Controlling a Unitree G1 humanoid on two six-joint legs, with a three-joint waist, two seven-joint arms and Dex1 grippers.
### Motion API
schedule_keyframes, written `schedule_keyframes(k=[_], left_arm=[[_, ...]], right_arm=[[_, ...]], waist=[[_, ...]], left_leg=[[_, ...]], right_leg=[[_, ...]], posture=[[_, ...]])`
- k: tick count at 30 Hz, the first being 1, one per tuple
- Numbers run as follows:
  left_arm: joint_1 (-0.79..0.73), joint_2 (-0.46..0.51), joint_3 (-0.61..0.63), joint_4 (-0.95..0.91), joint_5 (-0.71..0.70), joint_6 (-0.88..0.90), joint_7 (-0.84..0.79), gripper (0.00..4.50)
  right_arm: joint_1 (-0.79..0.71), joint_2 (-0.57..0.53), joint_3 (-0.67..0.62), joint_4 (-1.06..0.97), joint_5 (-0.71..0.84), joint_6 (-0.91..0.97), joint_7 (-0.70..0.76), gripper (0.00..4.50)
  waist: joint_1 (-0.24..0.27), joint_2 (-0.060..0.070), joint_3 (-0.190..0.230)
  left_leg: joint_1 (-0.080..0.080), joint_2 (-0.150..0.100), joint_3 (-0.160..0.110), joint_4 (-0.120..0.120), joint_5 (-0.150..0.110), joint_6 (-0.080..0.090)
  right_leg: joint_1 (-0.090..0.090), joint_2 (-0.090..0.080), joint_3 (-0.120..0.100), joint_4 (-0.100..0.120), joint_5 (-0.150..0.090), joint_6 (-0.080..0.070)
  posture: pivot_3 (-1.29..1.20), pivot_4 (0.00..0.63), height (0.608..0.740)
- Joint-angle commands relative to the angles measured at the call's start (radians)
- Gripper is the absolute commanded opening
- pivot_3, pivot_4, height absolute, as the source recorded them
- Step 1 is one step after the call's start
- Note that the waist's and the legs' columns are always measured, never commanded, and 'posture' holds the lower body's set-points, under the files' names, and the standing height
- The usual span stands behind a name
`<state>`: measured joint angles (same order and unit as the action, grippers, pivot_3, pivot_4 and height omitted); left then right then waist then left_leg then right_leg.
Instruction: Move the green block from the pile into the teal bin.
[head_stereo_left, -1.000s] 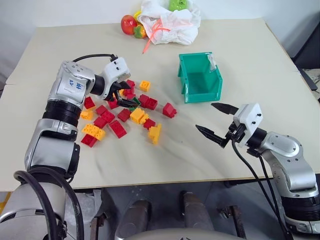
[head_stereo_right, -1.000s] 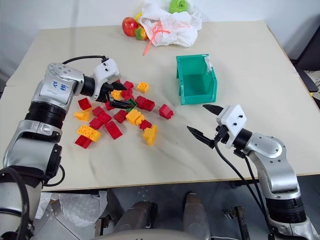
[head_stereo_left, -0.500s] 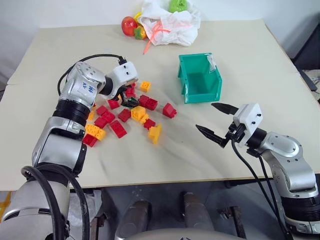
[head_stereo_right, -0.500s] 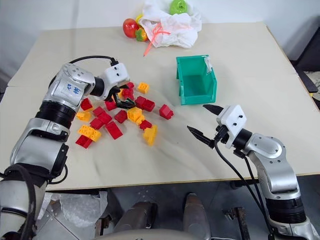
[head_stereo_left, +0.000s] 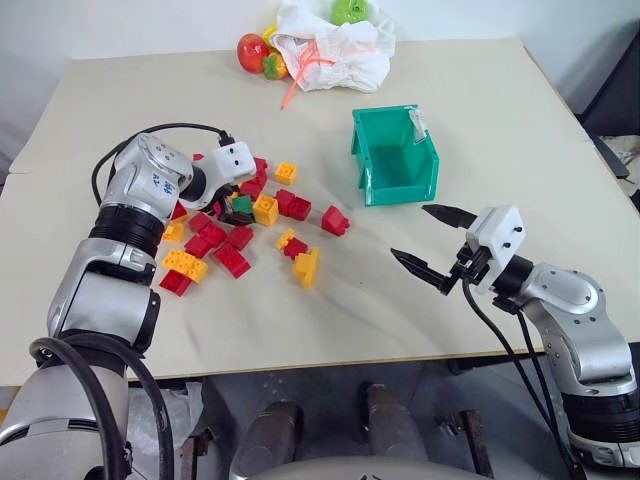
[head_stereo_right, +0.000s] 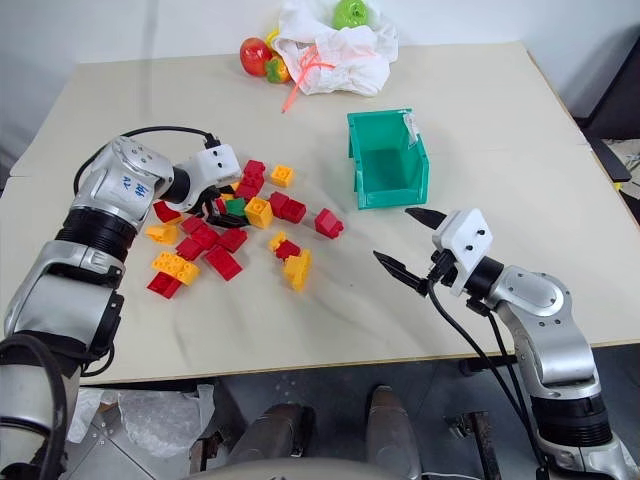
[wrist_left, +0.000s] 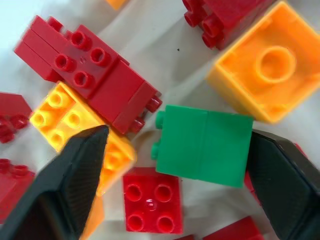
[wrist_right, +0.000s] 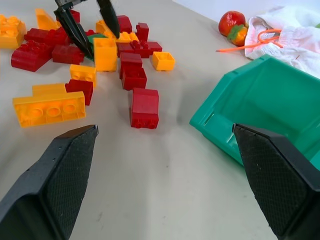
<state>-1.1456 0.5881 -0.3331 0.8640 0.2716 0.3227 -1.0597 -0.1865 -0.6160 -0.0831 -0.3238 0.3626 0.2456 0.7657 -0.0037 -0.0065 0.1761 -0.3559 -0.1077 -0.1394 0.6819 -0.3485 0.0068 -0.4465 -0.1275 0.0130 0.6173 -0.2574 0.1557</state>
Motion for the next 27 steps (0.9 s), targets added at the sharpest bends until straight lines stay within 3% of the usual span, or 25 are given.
schedule_keyframes(k=[1,4,14,18,20,27], left_arm=[[0.014,0.007,0.025,-0.032,-0.024,0.043,-0.026,2.9],[0.006,0.026,0.068,-0.046,-0.065,0.077,-0.056,2.11],[0.073,0.109,0.319,-0.142,-0.362,-0.011,-0.269,2.11],[0.115,0.096,0.322,-0.269,-0.425,0.029,-0.322,2.11],[0.134,0.061,0.304,-0.338,-0.447,0.054,-0.324,2.11],[0.196,-0.22,0.13,-0.484,-0.444,0.095,-0.266,2.11]], right_arm=[[-0.012,0.001,-0.002,-0.02,0.004,-0.009,0.004,4.5],[-0.006,-0.003,-0.006,-0.024,0.007,-0.007,0.007,4.5],[0.013,-0.013,-0.023,-0.038,0.01,-0.005,0.01,4.5],[0.021,-0.021,-0.036,-0.043,0.015,0.001,0.009,4.5],[0.03,-0.026,-0.052,-0.053,0.021,0.009,0.004,4.5],[0.116,-0.069,-0.148,-0.119,0.09,0.074,0.013,4.5]], waist=[[0.001,0.0,0.0],[0.002,0.0,0.0],[0.002,0.0,0.0],[0.007,-0.001,0.0],[0.009,-0.001,0.0],[0.028,-0.001,0.0]], left_leg=[[0.0,0.0,0.0,0.0,0.0,0.0],[0.0,0.0,0.0,0.0,0.0,0.0],[-0.001,0.0,0.0,0.0,0.0,0.0],[-0.002,-0.001,-0.002,0.001,0.0,0.0],[-0.003,-0.001,-0.003,0.002,0.0,0.001],[-0.003,-0.001,-0.002,0.002,0.0,0.002]], right_leg=[[0.0,0.0,0.0,0.0,0.0,0.0],[0.0,0.0,0.0,0.0,0.0,0.0],[-0.001,-0.001,0.0,0.0,0.0,0.0],[-0.001,-0.002,-0.002,0.0,0.0,0.0],[-0.001,-0.003,-0.002,0.0,0.0,0.0],[0.0,-0.003,-0.002,-0.003,0.001,0.001]], posture=[[0.0,0.15,0.74],[0.0,0.15,0.74],[0.0,0.15,0.74],[0.0,0.15,0.74],[0.0,0.15,0.74],[0.0,0.15,0.74]])
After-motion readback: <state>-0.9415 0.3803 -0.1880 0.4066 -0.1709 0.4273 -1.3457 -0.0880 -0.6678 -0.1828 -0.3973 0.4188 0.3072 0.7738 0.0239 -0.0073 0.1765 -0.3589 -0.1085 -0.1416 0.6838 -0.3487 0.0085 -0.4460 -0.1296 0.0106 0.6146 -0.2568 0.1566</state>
